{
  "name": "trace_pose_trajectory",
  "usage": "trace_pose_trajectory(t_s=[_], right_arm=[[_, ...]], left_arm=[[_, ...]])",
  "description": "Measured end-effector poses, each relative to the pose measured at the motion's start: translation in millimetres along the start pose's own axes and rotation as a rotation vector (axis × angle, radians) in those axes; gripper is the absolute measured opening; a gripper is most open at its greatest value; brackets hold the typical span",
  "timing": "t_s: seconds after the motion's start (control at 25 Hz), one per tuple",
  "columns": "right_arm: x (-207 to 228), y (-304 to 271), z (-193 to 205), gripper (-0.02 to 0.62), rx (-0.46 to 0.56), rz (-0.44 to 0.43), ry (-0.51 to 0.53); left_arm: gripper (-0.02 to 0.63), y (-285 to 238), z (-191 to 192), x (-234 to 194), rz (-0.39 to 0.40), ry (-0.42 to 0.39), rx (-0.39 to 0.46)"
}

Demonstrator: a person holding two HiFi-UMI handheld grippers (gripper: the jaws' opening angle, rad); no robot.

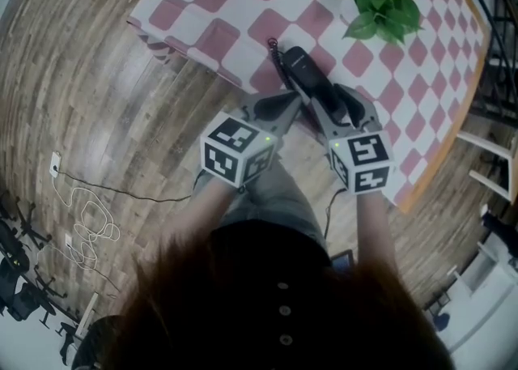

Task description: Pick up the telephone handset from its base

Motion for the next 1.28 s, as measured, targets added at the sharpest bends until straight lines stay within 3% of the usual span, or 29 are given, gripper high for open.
trace_pose_trajectory(t_s=[0.68, 1.28], right_arm=[[-0.8, -20.7, 0.7, 0.236, -0.092, -0.086, 0.116], [-2.1, -32.9, 4.7, 0.235, -0.184, -0.109, 0.177]], left_arm=[[0.006, -6.4, 3.0, -18.5, -0.047, 0.046, 0.005], [0.006, -7.7, 3.9, -23.6, -0.059, 0.062, 0.007]])
Point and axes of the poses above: the fingertips, and each gripper's own axes: y backward along the fingers, x to its right, z out of its underside, the point moved 2 cm from there along y, backward along the fingers, and after that the axes turned 10 degrees about y, right-handed, at the moved point
